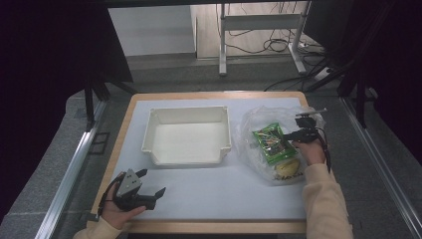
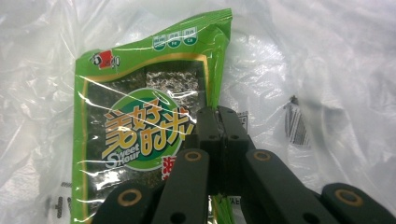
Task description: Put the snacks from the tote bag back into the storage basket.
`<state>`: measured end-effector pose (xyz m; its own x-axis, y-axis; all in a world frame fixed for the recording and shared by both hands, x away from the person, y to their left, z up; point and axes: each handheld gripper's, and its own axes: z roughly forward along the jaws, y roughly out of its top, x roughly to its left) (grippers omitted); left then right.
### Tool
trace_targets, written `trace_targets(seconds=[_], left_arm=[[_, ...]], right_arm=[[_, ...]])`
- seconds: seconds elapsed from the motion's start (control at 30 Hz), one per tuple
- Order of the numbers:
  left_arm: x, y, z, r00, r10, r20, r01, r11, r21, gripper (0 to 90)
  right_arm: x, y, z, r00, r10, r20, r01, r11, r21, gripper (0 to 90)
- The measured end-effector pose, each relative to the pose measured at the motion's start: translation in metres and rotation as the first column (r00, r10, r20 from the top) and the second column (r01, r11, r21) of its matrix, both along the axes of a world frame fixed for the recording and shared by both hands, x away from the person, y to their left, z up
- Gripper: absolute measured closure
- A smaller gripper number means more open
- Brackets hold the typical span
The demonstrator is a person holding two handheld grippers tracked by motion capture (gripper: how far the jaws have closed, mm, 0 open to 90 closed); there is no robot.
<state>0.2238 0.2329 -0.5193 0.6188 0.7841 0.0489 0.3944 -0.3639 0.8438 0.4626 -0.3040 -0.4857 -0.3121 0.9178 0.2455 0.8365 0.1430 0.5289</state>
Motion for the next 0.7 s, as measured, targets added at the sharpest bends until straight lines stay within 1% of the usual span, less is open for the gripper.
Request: trace_targets(seconds=[0.47,0.7], left_arm=[[0.0,0.0,0.0,1.0,-0.001,-0.003,0.001,1.0,0.002,10.3],[0.0,-0.001,0.0,1.0,-0.002,-0.003,0.002,1.0,0.002,10.3]], right_arm=[[-0.01,-0.007,0.02,0.9978,0.002,0.066,-0.003,1.0,0.025,90.0],[-0.019,-0.017,0.03,0.9949,-0.022,0.099,0.016,0.998,0.058,90.0]])
